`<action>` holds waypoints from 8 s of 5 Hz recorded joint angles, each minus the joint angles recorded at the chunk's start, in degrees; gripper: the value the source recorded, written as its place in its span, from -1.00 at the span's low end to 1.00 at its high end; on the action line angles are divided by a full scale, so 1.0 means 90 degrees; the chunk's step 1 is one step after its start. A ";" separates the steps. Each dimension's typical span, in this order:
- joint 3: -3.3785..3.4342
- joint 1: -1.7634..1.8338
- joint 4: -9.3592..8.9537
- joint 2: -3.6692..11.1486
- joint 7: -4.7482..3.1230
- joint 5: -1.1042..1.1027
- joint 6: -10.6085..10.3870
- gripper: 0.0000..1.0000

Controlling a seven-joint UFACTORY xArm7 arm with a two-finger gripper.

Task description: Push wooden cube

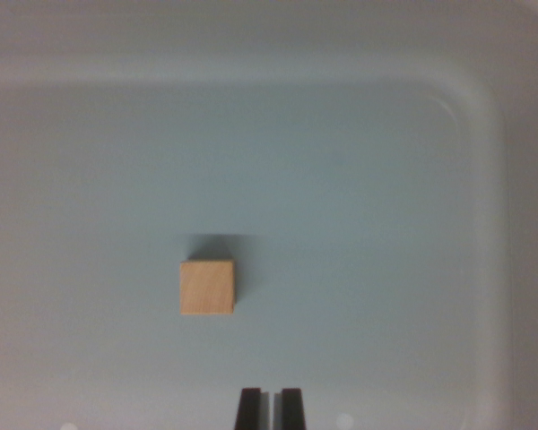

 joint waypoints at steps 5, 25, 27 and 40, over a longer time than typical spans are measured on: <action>0.0001 0.0002 -0.0028 0.0006 0.0001 0.0000 -0.0031 -1.00; 0.0067 0.0103 -0.1781 0.0431 0.0066 0.0017 -0.1997 -1.00; 0.0076 0.0118 -0.2044 0.0495 0.0075 0.0020 -0.2292 -1.00; 0.0144 0.0222 -0.3838 0.0930 0.0141 0.0038 -0.4305 -1.00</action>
